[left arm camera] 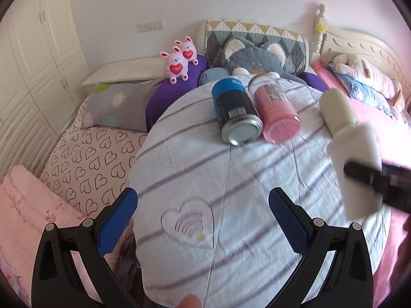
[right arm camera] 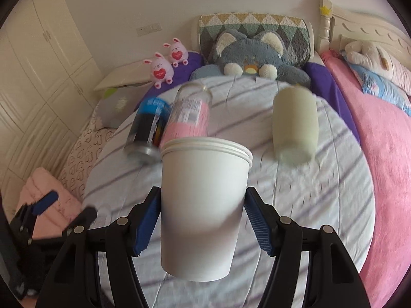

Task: Flip cup upright
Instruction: 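Lift the white paper cup with the right gripper off the quilt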

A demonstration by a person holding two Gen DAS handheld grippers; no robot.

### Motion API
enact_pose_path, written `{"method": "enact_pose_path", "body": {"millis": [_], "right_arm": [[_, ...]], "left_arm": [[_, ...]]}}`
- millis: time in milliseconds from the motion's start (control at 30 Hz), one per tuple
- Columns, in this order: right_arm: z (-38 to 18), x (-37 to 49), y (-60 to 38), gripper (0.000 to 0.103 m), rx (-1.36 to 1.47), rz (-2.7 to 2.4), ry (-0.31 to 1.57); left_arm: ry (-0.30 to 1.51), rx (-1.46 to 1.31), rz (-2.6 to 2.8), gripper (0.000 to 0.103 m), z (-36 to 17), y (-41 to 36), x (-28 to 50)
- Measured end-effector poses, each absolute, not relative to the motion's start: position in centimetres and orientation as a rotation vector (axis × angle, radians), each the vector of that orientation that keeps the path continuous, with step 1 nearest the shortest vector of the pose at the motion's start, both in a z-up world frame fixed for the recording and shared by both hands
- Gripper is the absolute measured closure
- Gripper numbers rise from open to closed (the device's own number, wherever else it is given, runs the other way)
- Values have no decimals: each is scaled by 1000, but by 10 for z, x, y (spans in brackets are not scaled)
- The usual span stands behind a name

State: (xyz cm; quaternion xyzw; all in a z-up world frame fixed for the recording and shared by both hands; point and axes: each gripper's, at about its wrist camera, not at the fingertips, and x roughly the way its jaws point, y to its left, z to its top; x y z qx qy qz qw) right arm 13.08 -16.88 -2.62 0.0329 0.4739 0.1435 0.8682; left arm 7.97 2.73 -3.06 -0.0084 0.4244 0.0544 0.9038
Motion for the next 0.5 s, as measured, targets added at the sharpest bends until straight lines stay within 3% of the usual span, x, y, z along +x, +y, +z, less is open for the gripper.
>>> {"method": "enact_pose_path", "body": {"millis": [433, 500], "right_arm": [[-80, 73, -155, 36, 90, 291, 1081], [-79, 73, -157, 28, 98, 288, 1073]], "left_arm": [[929, 7, 117, 0, -47, 16, 21], [928, 5, 115, 0, -45, 14, 17]]}}
